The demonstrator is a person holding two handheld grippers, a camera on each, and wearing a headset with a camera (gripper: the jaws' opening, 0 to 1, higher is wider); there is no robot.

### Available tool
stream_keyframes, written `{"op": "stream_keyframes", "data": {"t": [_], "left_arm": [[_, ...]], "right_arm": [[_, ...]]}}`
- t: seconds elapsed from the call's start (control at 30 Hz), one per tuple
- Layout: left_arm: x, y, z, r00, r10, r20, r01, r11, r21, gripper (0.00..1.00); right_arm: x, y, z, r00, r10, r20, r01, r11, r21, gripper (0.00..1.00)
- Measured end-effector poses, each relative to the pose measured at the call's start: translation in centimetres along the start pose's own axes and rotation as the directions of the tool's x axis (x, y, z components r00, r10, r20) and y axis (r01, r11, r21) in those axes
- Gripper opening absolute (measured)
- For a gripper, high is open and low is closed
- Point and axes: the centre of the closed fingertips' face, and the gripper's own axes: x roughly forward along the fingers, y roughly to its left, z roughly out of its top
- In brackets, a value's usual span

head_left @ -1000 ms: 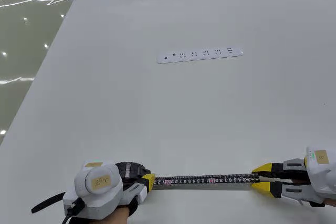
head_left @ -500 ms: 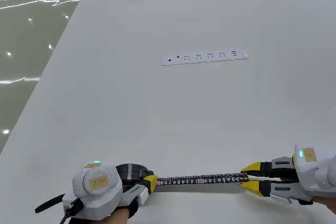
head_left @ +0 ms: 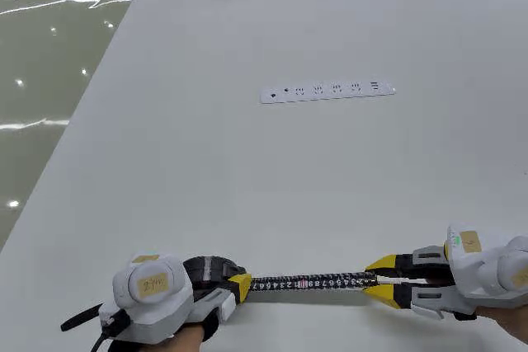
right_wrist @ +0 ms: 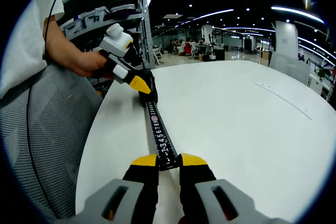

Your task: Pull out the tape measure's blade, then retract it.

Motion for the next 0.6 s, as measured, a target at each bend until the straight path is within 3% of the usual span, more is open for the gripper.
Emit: {"op": "stream_keyframes", "data": {"t": [0.6], "left_arm": [[-0.1, 0.1, 0.0, 0.9998, -0.02, 0.002, 0.02, 1.0, -0.018, 0.61]], "right_arm": [[2.8, 0.9, 1.6, 0.9984, 0.052, 0.022, -0.052, 0.999, -0.016, 0.12]]}}
